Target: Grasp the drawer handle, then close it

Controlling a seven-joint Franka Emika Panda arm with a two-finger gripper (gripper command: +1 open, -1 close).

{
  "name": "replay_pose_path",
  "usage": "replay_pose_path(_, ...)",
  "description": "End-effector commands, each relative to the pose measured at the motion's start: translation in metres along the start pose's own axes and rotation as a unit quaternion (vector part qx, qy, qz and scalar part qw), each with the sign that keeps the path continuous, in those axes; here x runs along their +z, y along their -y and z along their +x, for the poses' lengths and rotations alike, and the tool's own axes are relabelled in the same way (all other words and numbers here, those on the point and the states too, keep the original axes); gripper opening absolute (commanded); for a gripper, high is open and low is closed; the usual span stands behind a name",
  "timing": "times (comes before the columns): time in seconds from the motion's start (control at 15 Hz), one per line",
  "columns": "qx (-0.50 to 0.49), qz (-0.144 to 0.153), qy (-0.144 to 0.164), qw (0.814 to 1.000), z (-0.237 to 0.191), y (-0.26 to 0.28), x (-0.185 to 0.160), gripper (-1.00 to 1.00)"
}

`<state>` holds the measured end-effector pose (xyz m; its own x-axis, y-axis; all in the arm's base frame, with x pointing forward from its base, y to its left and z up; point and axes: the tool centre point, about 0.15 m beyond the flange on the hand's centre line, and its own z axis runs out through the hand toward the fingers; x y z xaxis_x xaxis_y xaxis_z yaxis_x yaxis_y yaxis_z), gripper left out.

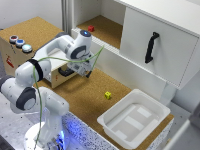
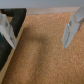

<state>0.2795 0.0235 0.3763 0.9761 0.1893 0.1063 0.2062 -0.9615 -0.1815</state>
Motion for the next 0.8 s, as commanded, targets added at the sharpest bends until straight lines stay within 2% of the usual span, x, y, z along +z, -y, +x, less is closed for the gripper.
replay_pose_path(0.0,-0.004,-0.052,0.025,0.998,0.041,-0.008,0.025,-1.00)
replay_pose_path(0.27,0.005,-0.051,0.056,0.997,0.046,-0.002,0.047,-1.00)
replay_pose_path(0.4,0.013,-0.062,0.051,0.997,0.048,0.004,0.050,-1.00)
replay_pose_path(0.73,0.023,-0.059,0.052,0.997,0.064,0.024,0.062,-1.00)
